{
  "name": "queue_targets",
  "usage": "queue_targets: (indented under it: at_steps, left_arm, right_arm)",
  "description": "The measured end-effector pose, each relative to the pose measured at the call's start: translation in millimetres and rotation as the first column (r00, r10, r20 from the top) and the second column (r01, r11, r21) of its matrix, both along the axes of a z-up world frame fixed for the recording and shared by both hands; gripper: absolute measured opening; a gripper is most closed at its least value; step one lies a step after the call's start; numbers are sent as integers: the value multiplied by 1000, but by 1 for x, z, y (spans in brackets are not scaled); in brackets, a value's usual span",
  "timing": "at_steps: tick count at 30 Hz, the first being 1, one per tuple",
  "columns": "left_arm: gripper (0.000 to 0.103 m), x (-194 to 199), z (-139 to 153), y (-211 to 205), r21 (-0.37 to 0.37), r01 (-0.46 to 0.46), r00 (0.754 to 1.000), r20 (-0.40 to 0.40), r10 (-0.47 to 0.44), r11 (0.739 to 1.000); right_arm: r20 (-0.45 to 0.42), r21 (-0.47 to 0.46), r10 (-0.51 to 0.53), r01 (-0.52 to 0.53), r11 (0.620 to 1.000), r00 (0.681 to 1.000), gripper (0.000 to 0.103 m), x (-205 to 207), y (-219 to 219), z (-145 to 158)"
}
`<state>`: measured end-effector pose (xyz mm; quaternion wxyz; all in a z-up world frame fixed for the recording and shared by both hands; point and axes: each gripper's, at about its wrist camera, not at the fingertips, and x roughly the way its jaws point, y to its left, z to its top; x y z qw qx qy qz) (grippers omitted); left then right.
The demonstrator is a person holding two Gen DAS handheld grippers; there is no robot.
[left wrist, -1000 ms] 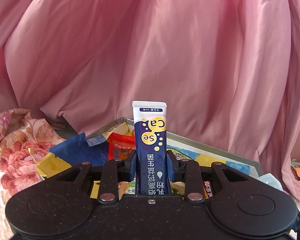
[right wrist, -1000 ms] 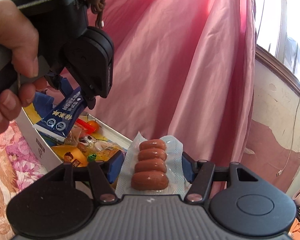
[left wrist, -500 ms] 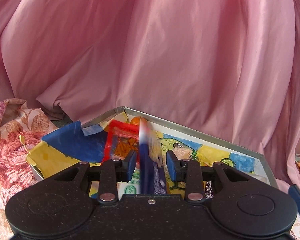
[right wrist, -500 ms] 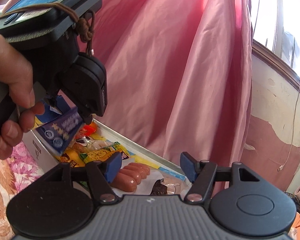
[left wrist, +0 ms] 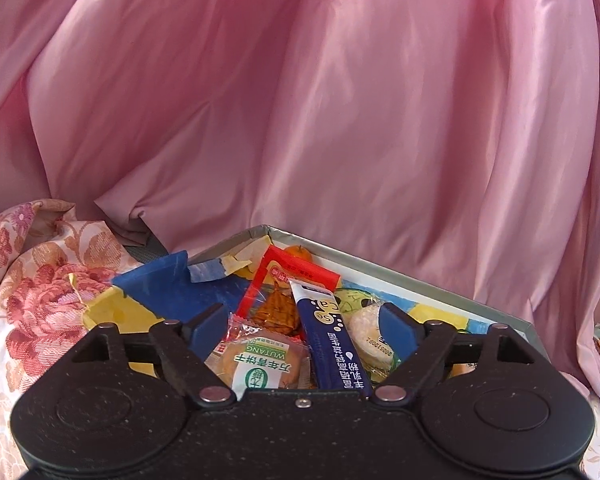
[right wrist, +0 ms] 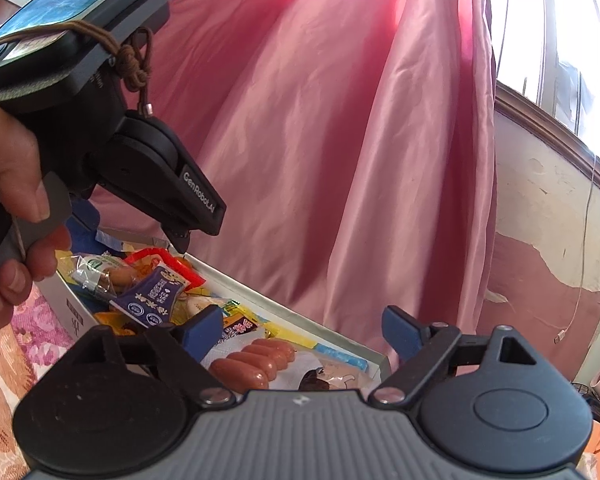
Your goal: Organize snacks
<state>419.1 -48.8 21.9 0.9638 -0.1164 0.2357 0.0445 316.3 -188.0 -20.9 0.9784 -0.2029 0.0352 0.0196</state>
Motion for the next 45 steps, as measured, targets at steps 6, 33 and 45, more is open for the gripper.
queue_targets:
  at_steps: [6, 33, 45]
  left_arm:
    - [96, -9, 1, 6, -16, -29, 999, 24, 29, 999]
    - [100, -59, 26, 25, 45, -91, 992, 88, 87, 995]
    - [100, -111, 20, 38, 41, -116, 986, 127, 110, 992]
  right_arm:
    - [24, 15, 1, -1, 1000, 1000, 103, -3, -1, 5]
    - [68, 158, -15, 4, 987, 998, 103, -24, -9, 35]
    - [47, 273, -39, 25, 962, 998, 103, -52, -14, 45]
